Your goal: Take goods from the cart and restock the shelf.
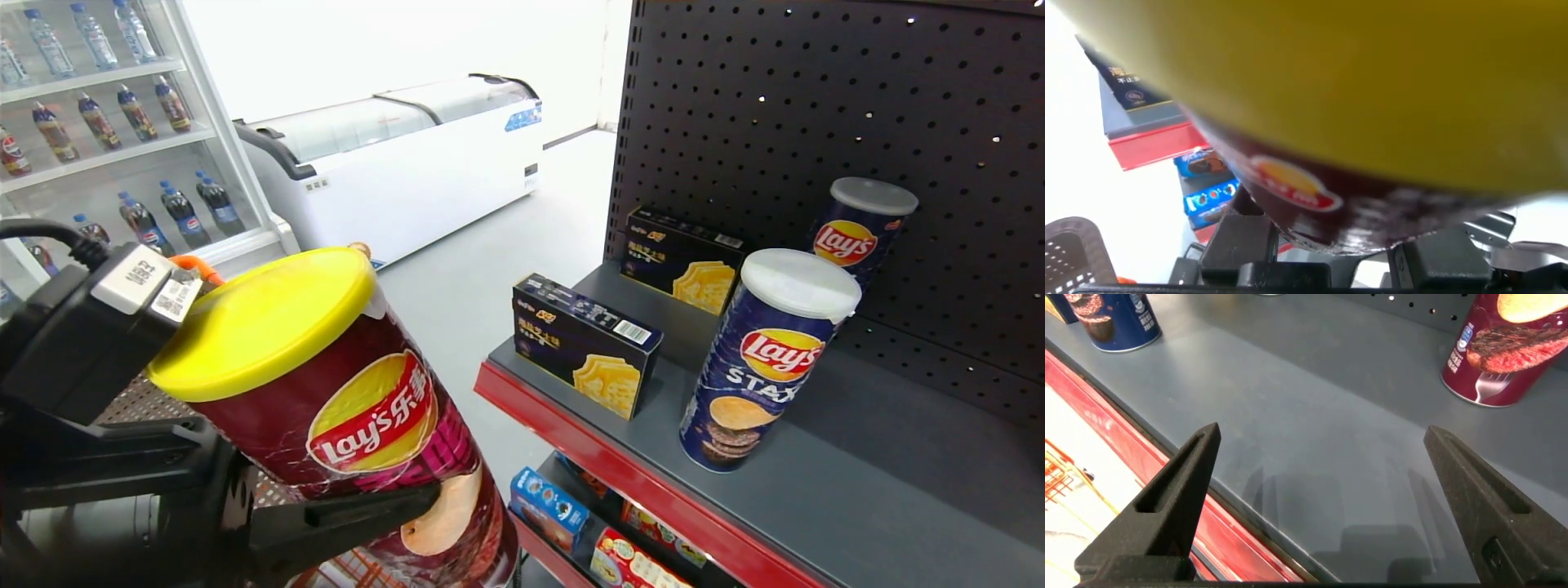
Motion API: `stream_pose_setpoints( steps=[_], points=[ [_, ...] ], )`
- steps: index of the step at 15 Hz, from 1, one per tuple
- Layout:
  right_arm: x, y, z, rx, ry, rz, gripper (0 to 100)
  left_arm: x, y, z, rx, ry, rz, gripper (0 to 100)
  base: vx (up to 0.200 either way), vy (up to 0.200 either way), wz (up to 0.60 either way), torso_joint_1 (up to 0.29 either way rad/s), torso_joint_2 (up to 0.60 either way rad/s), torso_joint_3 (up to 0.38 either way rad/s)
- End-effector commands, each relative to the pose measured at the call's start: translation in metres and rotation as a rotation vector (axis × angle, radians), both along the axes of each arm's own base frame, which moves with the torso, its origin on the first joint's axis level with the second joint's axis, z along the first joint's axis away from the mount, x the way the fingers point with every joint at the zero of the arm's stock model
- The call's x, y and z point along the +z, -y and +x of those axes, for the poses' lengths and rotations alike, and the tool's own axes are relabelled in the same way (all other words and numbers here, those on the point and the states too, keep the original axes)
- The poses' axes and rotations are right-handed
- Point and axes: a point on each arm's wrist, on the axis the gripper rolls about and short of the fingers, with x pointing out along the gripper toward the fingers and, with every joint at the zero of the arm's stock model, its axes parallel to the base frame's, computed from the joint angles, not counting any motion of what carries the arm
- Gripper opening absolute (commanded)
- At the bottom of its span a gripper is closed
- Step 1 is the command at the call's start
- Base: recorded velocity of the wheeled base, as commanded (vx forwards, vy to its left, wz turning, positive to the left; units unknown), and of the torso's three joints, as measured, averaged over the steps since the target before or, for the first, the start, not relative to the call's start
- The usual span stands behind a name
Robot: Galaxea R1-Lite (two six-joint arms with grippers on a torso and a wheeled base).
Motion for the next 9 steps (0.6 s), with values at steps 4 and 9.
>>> stream_pose_setpoints(
  steps=[4,9],
  points=[
    [0.0000,0.0000,0.0000,0.001,0.000,-0.001,100,-0.0025,0.0027,-0.0038,-0.027,-0.011,0.008,0,0.000,0.000,-0.60,0.001,0.00,0.002],
    [0.0000,0.0000,0.0000,0.001,0.000,-0.001,100,-0.0011,0.0058,-0.0099,-0.067,-0.002,0.003,0,0.000,0.000,-0.60,0.002,0.00,0.001]
  ],
)
